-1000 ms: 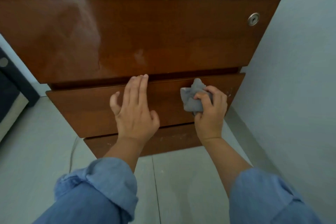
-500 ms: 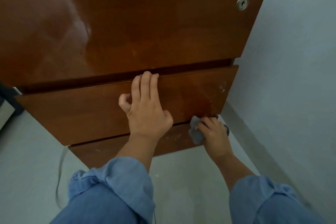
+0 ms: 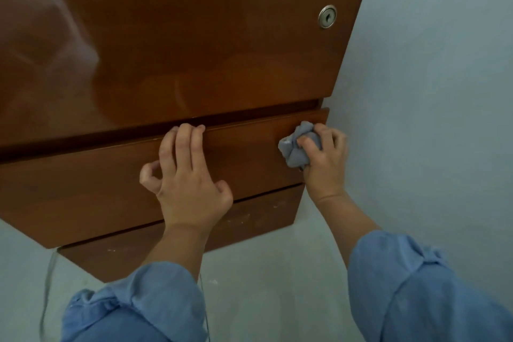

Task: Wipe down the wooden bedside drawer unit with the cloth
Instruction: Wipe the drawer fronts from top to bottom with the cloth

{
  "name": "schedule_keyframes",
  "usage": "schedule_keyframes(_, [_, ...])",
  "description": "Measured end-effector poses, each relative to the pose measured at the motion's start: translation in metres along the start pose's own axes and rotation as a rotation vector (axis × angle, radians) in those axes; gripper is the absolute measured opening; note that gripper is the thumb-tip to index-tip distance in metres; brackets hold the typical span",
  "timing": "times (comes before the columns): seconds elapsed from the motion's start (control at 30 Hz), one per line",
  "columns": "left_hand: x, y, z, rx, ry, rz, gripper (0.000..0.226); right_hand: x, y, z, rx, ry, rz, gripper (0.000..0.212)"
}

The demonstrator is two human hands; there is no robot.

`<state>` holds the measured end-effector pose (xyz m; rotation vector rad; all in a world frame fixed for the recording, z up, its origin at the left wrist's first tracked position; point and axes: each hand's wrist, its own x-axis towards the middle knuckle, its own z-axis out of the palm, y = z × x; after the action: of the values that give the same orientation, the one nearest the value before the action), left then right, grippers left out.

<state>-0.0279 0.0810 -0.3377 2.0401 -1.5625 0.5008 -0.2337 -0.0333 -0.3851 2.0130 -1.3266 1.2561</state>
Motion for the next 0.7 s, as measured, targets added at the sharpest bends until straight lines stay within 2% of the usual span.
schedule_keyframes(0.1, [0.002,-0.001,0.008,0.008,0.039,0.015,0.088,-0.039,0.006,0.019,0.009,-0.107,0.056,0.046])
schedule_keyframes(0.23, [0.001,-0.003,0.013,0.038,0.048,0.028,0.091,-0.085,0.011,0.022,0.063,-0.326,0.045,0.025])
schedule_keyframes(0.3, [0.0,-0.004,0.013,0.048,0.027,0.031,0.093,-0.1,0.009,0.014,0.106,-0.369,0.131,0.03])
schedule_keyframes(0.37, [-0.001,-0.005,0.013,0.049,0.008,0.029,0.094,-0.106,0.005,0.005,0.138,-0.368,0.242,0.044])
schedule_keyframes(0.47, [-0.001,-0.002,0.01,0.036,-0.009,0.022,0.096,-0.091,0.006,-0.007,0.146,-0.328,0.324,0.048])
schedule_keyframes(0.63, [-0.001,-0.003,0.007,0.039,0.002,0.039,0.092,-0.063,0.001,0.0,0.263,-0.191,0.452,0.036])
schedule_keyframes(0.7, [-0.001,-0.004,0.009,0.029,0.015,0.043,0.093,-0.069,-0.01,0.013,0.324,-0.205,0.607,0.031])
